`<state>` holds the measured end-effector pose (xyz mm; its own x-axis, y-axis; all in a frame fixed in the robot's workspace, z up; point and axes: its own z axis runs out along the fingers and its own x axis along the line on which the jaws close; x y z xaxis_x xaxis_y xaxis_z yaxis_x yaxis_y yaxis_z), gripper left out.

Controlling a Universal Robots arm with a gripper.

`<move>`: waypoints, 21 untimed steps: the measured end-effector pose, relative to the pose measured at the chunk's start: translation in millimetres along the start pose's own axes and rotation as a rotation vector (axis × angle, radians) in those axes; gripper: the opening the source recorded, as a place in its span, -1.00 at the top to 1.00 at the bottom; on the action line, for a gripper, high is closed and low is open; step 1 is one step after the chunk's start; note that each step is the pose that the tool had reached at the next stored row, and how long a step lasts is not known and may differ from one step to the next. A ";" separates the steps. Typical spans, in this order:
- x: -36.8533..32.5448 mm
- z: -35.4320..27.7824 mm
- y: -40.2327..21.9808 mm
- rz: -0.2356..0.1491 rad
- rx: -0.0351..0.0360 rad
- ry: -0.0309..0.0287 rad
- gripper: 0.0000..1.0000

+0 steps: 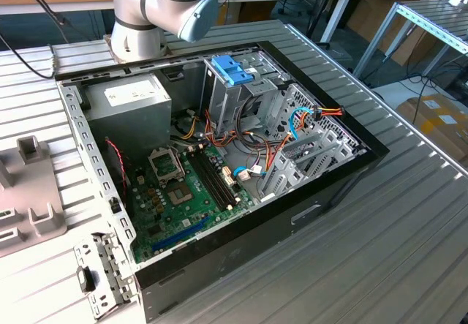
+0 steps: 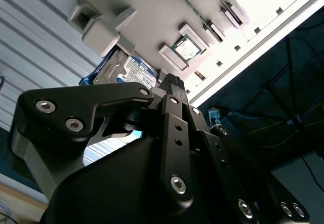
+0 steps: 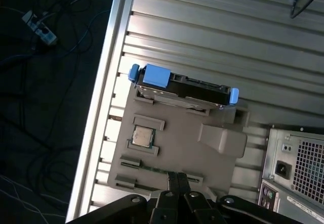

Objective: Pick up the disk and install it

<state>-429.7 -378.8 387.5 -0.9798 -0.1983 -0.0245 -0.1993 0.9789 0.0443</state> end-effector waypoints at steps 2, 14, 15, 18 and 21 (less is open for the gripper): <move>0.0 0.0 0.0 -0.007 -0.0002 0.0004 0.79; 0.0 0.0 0.0 -0.061 -0.0015 0.0027 0.79; 0.0 0.0 0.0 -0.064 -0.0016 0.0029 0.79; 0.0 0.0 0.0 -0.079 -0.0019 0.0035 0.79; 0.0 0.0 0.0 -0.202 -0.0049 0.0090 0.79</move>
<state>-429.7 -378.7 387.5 -0.9198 -0.3916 -0.0245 -0.3923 0.9188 0.0443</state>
